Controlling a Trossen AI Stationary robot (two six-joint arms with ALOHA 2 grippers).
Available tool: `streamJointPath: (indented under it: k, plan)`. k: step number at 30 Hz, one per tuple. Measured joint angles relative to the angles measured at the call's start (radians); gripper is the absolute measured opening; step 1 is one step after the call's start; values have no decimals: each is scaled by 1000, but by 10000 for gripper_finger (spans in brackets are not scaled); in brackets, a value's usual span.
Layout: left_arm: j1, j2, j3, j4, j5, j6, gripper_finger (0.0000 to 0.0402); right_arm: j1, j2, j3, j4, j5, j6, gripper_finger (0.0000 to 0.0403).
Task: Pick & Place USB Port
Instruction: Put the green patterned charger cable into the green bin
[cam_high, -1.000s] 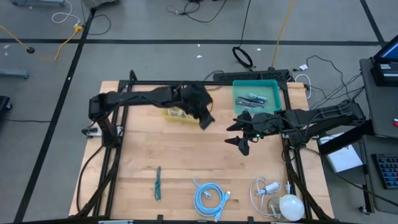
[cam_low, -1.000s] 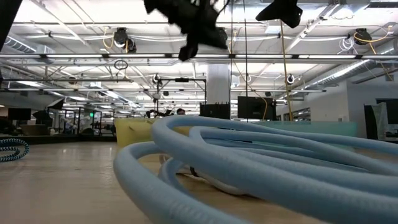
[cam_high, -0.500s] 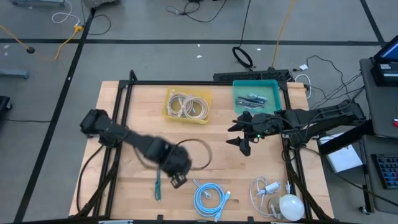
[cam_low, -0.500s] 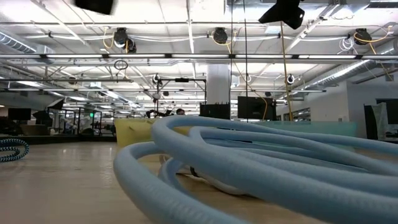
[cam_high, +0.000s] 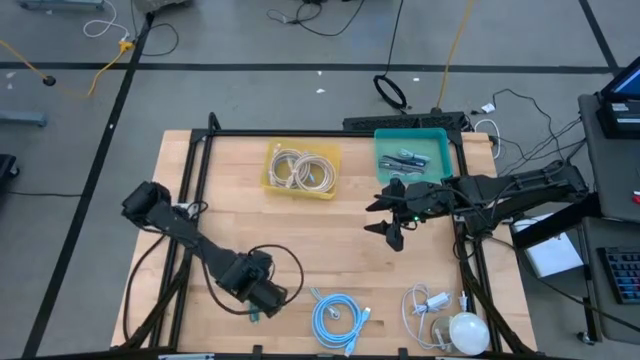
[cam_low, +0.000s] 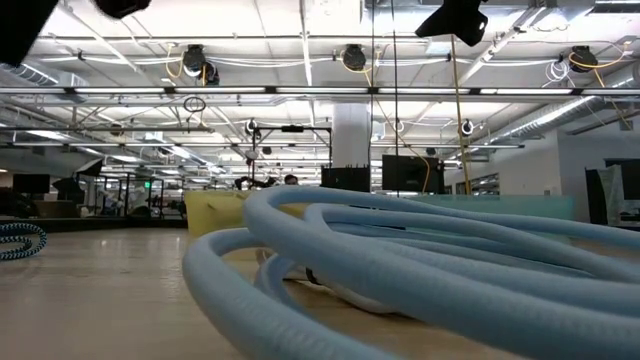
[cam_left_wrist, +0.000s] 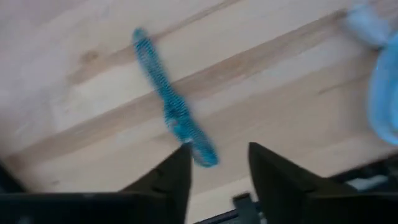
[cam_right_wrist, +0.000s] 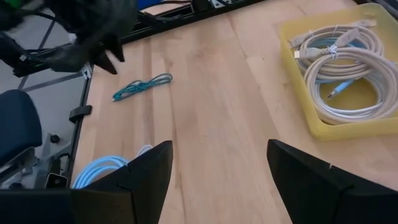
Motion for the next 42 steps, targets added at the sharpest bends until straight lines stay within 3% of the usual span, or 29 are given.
streamJointPath:
  k: [4, 7, 15, 20, 25, 27, 37, 39, 42]
  plan:
    - [-1, 0, -76, 2, 57, -32, 230, 0, 0, 0, 0, -26, 14, 254]
    - [0, 0, -146, 47, 89, -38, 257, 2, 0, 0, 0, -47, 32, 254]
    - [1, 0, -354, 383, 110, -40, 251, 2, 0, 0, 1, -47, 63, 254]
    - [7, -1, -453, 492, 149, -69, 194, 2, 0, 0, 1, -46, 74, 254]
    - [32, -6, -481, 536, 153, -5, 35, 2, 0, 0, 16, -45, 87, 254]
    - [45, -13, -466, 559, 98, 17, 31, 2, 1, 0, 36, -45, 90, 254]
    - [177, -215, -354, 793, -642, 315, 31, 2, 1, 0, 309, -70, 211, 254]
    - [215, -257, -323, 850, -706, 438, 31, 2, 0, 0, 367, -67, 226, 254]
    - [265, -307, -295, 984, -685, 659, 31, -2, 7, 0, 425, -59, 246, 254]
